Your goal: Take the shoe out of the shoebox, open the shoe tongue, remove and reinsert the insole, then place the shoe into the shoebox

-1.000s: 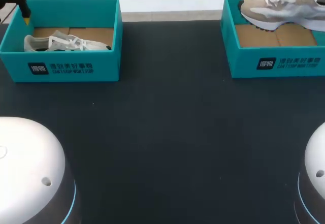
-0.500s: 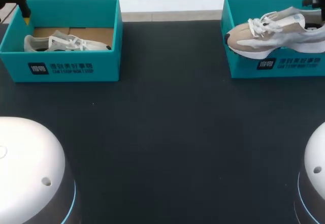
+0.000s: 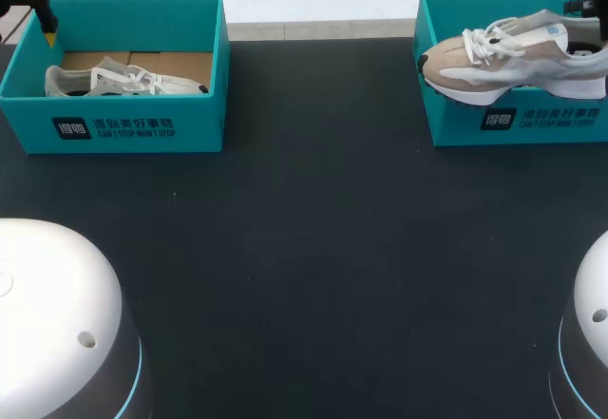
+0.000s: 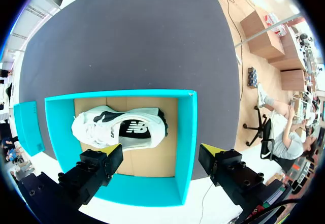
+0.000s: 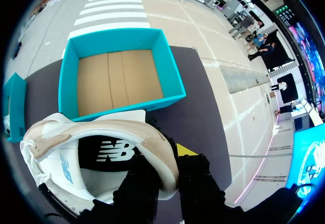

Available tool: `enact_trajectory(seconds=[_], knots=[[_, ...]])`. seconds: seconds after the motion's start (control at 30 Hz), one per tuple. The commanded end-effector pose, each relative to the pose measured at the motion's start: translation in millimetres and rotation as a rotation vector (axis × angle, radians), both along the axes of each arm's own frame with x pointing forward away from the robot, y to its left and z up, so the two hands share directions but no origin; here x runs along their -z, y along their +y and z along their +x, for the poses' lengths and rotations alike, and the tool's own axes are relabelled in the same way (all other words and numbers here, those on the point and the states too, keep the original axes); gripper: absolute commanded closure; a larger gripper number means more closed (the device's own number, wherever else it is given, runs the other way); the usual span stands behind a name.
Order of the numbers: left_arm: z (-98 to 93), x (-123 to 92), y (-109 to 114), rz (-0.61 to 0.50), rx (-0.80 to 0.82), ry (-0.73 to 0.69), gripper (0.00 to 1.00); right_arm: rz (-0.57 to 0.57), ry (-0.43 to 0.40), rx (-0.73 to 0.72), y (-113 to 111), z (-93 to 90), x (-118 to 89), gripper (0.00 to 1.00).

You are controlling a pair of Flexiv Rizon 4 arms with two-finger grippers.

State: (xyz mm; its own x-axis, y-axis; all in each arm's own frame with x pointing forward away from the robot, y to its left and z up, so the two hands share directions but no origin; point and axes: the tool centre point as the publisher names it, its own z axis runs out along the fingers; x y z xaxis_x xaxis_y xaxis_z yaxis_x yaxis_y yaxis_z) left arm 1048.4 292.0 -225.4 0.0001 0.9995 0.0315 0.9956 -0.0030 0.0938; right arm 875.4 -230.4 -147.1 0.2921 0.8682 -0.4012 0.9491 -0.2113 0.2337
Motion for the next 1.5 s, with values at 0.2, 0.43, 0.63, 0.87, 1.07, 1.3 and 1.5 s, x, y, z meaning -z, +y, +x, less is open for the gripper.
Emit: enact_trajectory(seconds=[0.2, 0.43, 0.63, 0.87, 1.07, 1.3, 1.5], knots=[[-1.7, -0.3, -0.2, 0.001, 0.001, -0.003, 0.0, 0.017, -0.016, 0.022, 72.9, -65.3, 9.5, 1.0], [-1.7, -0.3, -0.2, 0.001, 0.001, -0.003, 0.0, 0.004, 0.011, -0.01, 110.5, -101.7, 11.4, 1.0], [-1.7, -0.3, -0.2, 0.001, 0.001, -0.003, 0.0, 0.024, 0.069, -0.029, 142.7, -122.9, 40.5, 1.0], [-1.7, -0.3, -0.2, 0.001, 0.001, -0.003, 0.0, 0.031, 0.106, -0.105, 186.0, -142.8, 58.4, 1.0], [-1.7, -0.3, -0.2, 0.001, 0.001, -0.003, 0.0, 0.063, 0.113, -0.116, 223.1, -140.6, 69.9, 1.0], [-1.7, -0.3, -0.2, 0.001, 0.001, -0.003, 0.0, 0.078, 0.102, -0.113, 247.2, -138.4, 72.5, 1.0], [-1.7, -0.3, -0.2, 0.001, 0.001, -0.003, 0.0, 0.078, 0.102, -0.113, 247.2, -138.4, 72.5, 1.0]])
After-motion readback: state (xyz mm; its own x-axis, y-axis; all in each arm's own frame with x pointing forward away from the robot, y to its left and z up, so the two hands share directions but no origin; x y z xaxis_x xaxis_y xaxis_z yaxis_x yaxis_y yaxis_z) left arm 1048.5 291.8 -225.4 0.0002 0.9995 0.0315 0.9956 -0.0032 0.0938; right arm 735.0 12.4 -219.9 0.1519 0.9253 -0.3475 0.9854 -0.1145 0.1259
